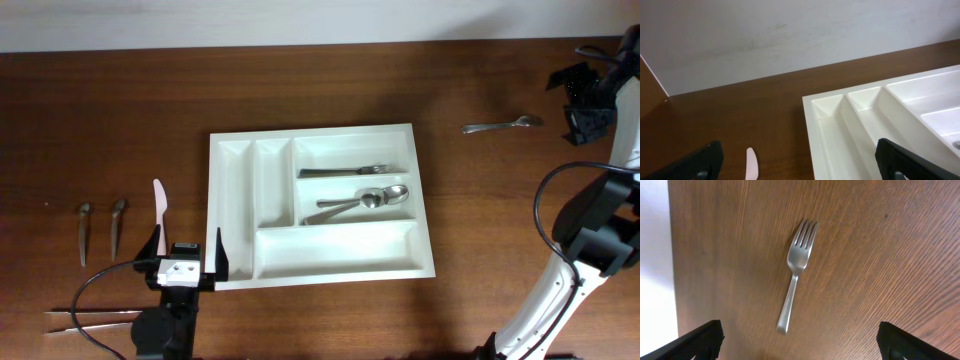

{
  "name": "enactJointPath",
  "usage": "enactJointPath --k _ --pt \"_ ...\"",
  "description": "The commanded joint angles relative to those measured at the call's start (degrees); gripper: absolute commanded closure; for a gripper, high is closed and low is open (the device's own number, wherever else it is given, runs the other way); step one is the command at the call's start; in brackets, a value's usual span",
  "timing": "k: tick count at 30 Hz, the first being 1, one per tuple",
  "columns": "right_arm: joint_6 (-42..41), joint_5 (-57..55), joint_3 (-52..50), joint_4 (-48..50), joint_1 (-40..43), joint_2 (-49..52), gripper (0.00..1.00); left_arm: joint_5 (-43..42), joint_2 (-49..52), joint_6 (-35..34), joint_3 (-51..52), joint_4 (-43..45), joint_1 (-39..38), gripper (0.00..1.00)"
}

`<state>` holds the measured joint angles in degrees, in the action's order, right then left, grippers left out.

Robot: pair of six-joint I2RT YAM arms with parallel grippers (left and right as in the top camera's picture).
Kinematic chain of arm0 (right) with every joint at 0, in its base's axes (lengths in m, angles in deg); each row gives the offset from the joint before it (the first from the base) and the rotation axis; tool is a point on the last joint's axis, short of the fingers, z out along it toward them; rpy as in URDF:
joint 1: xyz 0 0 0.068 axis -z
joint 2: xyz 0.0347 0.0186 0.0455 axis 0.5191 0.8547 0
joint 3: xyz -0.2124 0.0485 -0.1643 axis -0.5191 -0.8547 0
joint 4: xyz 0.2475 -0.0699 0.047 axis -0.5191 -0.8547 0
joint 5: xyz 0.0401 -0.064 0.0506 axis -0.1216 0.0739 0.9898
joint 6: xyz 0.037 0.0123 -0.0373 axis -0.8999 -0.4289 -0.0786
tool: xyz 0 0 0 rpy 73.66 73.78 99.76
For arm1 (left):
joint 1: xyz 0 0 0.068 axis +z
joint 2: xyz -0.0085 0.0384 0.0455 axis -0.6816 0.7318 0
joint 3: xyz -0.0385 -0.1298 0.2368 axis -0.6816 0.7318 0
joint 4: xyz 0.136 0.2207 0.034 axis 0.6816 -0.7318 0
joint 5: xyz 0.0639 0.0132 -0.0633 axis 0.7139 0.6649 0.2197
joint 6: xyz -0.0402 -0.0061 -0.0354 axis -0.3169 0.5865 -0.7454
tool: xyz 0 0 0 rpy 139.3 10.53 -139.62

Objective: Pack container

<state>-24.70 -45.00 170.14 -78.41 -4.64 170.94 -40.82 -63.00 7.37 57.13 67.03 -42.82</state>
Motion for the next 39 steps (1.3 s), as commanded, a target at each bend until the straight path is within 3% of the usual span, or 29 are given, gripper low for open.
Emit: enactJointPath --k 1,14,39 --pt "0.11 -2.67 0.52 0.57 -0.92 2.05 0.0 -0.59 -0.48 -0.31 0.13 -0.35 0.24 0.01" --pt "2.27 0.22 0.55 1.86 -3.13 9.03 0.0 -0.59 -0.48 -0.31 0.13 -0.33 0.24 0.01" --pt "-1.6 -7.5 0.55 -0.55 -6.43 11.43 0.0 -0.59 -0.48 -0.31 0.13 -0.35 0.24 0.01"
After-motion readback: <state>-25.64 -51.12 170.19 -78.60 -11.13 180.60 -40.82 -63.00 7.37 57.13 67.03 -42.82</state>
